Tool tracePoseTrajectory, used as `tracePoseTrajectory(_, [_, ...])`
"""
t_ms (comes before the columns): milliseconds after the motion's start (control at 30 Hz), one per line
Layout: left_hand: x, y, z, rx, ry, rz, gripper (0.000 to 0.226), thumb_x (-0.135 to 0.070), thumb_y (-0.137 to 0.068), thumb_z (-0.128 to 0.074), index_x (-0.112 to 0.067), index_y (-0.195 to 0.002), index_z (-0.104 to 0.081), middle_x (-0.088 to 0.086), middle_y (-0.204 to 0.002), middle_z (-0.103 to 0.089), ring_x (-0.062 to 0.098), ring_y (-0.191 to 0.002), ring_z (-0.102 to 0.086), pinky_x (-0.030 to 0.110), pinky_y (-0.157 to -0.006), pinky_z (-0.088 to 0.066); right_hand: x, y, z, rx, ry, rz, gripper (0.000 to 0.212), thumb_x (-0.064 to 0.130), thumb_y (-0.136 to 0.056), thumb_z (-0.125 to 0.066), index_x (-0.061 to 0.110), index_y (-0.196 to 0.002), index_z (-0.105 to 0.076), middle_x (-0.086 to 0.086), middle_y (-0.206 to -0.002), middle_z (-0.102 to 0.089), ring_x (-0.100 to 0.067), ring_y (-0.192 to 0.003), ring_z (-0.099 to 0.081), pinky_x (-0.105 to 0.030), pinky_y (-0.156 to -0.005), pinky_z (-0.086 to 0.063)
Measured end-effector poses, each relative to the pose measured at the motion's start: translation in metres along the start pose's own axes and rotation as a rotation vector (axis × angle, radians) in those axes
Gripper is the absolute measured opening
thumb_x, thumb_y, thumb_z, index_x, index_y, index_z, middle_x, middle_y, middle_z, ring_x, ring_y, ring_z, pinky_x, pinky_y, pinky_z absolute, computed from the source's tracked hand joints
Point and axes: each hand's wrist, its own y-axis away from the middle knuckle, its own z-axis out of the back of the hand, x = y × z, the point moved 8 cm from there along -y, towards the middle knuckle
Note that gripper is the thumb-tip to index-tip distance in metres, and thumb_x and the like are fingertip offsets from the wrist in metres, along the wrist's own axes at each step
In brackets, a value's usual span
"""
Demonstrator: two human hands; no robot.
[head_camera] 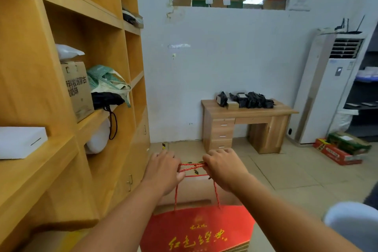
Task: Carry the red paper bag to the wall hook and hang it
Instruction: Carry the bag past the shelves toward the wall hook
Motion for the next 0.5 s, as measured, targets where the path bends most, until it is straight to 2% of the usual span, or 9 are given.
tracePoseTrajectory(233, [0.048,-0.114,-0.036,-0.011,-0.001,-0.055,0.033,-0.051,-0.093,-0.05,-0.026,-0.103,-0.068,-0.002,-0.105,-0.06,0.02,-0.103,-0.051,0.039,-0.091,-0.042,-0.042,-0.105,-0.035,-0.002,0.007,-0.034,0.024,0.04,-0.099,-0.046,0.022,-0.106,-0.06,-0.002,-0.104,-0.067,-0.027,-0.095,-0.062,-0.044,-0.083,-0.049])
tracePoseTrajectory(500, [0.093,-0.246,-0.079,-0.034,-0.012,-0.082,0.033,-0.049,-0.094,-0.05,-0.023,-0.104,-0.069,-0.003,-0.103,-0.06,0.019,-0.098,-0.05,0.037,-0.087,-0.042,-0.097,-0.221,-0.086,-0.003,-0.006,-0.051,0.023,0.038,-0.099,-0.046,0.02,-0.102,-0.06,-0.003,-0.102,-0.067,-0.027,-0.093,-0.062,-0.043,-0.081,-0.049])
